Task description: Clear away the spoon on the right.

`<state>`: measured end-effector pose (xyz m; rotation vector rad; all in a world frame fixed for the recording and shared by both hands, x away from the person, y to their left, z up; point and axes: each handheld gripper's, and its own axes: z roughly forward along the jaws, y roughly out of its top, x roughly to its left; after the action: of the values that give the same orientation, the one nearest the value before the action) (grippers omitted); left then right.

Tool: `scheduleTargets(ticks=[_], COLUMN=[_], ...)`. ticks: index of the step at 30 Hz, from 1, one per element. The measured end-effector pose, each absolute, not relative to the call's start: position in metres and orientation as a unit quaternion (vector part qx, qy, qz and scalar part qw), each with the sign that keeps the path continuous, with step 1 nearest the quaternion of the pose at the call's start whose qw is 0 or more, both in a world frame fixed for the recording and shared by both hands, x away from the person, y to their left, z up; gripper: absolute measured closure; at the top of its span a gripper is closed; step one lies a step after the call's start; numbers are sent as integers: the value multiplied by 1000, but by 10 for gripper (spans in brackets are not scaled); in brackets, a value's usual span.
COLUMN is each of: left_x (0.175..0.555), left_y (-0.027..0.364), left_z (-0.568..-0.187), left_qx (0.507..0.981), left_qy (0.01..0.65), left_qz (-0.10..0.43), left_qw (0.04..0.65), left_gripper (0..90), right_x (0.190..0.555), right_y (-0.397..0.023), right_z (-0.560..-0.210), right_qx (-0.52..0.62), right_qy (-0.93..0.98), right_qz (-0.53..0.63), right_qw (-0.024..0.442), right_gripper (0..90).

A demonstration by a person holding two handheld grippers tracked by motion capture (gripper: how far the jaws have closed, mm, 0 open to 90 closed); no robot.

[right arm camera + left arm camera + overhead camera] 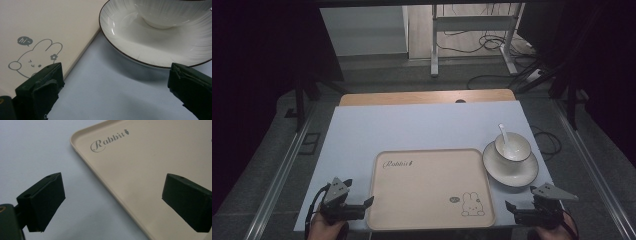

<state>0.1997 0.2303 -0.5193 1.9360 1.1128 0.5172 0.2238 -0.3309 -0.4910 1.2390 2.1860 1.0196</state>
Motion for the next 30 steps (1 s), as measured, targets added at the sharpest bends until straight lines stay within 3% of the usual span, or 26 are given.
scheduleTargets(ticks=[13, 30], left_x=[201, 201], left_y=[231, 231], left_z=[-520, -520], left_qx=[768, 766], left_qy=[446, 448], left_qz=[203, 202], left_qw=[413, 414], left_gripper=[43, 44], right_x=[229, 248], right_y=[-331, -324], right_z=[-483, -471], right_qx=[433, 422], right_qy=[790, 801], right_qz=[368, 375], right_qw=[229, 200], right_gripper=[2, 0])
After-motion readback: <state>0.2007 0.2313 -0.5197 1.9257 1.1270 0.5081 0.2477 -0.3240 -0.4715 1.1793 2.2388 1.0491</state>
